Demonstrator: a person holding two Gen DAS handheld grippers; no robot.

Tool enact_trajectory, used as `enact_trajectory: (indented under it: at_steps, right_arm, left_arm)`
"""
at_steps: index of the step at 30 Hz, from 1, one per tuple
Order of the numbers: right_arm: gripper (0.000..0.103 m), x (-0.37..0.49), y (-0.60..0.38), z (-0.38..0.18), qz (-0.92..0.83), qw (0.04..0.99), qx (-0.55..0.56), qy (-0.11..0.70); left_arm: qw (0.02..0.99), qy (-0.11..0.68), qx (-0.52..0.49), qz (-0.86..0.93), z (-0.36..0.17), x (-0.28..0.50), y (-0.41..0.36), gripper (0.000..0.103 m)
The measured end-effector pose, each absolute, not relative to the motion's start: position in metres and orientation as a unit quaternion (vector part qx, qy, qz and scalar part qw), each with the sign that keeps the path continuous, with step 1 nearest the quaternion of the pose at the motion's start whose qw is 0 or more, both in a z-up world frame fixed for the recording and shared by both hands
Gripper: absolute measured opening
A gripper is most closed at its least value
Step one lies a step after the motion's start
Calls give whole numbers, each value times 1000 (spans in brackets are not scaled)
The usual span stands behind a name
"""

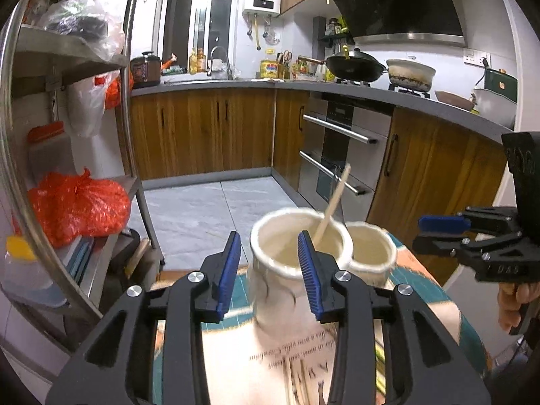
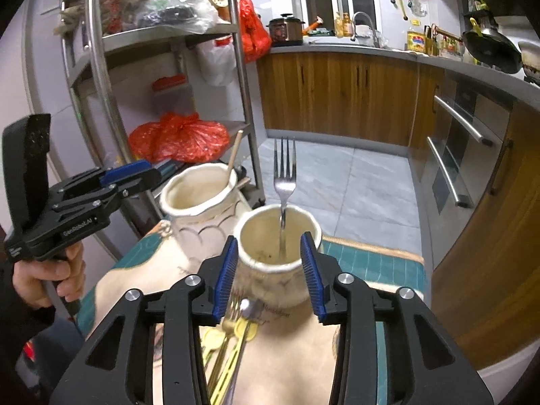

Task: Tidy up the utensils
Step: 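Move both open tools back down to the utensils on the cloth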

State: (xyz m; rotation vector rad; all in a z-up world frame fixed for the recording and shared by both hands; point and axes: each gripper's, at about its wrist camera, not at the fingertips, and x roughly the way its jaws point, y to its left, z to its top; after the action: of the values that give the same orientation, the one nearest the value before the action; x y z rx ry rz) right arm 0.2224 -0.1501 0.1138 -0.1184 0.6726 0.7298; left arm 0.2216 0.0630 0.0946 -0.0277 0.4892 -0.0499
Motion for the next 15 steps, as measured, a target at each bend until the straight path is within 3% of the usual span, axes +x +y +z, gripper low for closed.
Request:
enact_trajectory:
  at_steps: [15]
  right_arm:
    - [42,181,-152,50,364,843,-65,391]
  left_arm:
    - [938,342,-12,-59,20,171,56,34]
